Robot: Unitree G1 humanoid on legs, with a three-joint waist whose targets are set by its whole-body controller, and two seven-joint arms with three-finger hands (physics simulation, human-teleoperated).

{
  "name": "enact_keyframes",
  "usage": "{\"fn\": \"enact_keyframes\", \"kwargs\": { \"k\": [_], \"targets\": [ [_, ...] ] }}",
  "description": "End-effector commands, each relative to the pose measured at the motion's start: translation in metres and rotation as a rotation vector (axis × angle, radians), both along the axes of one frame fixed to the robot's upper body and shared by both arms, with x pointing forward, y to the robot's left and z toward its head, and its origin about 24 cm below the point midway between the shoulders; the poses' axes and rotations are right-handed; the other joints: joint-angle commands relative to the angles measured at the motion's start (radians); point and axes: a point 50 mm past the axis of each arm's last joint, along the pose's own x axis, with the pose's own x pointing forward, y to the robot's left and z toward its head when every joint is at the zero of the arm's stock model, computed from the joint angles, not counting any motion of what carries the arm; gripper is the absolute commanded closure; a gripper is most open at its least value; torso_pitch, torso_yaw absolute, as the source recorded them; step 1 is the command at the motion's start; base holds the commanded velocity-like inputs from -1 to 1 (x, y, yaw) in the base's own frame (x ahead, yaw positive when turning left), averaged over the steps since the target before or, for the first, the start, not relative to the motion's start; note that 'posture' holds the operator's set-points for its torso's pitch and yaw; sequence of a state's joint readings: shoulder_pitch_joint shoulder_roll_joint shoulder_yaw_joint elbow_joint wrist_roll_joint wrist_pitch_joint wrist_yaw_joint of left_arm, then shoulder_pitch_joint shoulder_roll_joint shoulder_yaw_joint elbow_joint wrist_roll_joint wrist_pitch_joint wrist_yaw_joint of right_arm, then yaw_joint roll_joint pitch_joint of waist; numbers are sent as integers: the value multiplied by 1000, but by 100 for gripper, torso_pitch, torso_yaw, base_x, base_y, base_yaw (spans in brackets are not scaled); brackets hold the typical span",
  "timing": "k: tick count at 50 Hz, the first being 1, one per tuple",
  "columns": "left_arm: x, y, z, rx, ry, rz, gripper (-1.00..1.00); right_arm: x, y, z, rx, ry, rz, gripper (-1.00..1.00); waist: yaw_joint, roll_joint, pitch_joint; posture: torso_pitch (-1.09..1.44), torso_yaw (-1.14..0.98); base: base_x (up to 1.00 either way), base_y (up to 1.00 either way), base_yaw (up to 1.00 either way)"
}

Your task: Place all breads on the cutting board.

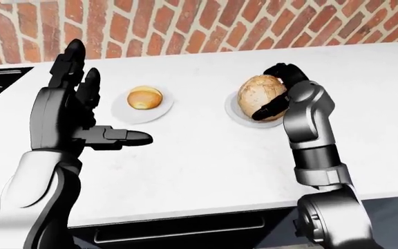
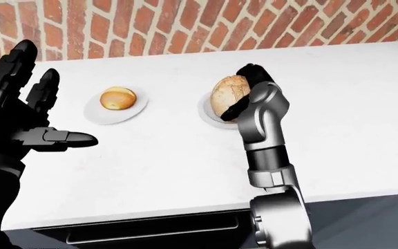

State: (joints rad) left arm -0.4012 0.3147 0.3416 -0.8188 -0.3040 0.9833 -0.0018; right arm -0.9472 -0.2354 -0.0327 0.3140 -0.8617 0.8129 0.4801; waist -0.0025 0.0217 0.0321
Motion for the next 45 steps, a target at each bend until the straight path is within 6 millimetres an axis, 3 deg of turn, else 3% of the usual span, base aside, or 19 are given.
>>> {"fn": "enact_keyframes", "kwargs": {
  "k": [1,8,10,14,21,28,38,45],
  "targets": [
    [-4,0,11,14,-74,5,-100,-1,1,15,-9,-52,6,-7,-1,2,-21,0,0,0,0,0],
    [-4,0,11,17,-75,6,-100,-1,-2,22,3,-84,-7,34,0,1,-22,0,0,0,0,0],
    [-4,-1,12,19,-76,5,-100,-2,-3,28,15,-112,-10,73,0,1,-22,0,0,0,0,0],
    [-4,-1,14,23,-77,5,-100,-5,-3,35,29,-150,-10,100,1,2,-21,0,0,0,0,0],
    [1,-1,24,40,-88,13,-100,-20,-7,54,62,-211,-13,100,2,1,-16,0,0,0,0,0],
    [14,1,49,105,-73,43,-100,-37,-5,71,94,-270,14,100,1,-1,-11,0,0,0,0,0],
    [51,-2,69,300,39,48,-100,-46,-2,75,102,-290,35,100,2,0,-7,0,0,0,0,0],
    [77,-5,87,424,18,-8,-100,-47,-3,74,102,-293,40,100,3,-6,-10,0,0,0,0,0]
  ]
}}
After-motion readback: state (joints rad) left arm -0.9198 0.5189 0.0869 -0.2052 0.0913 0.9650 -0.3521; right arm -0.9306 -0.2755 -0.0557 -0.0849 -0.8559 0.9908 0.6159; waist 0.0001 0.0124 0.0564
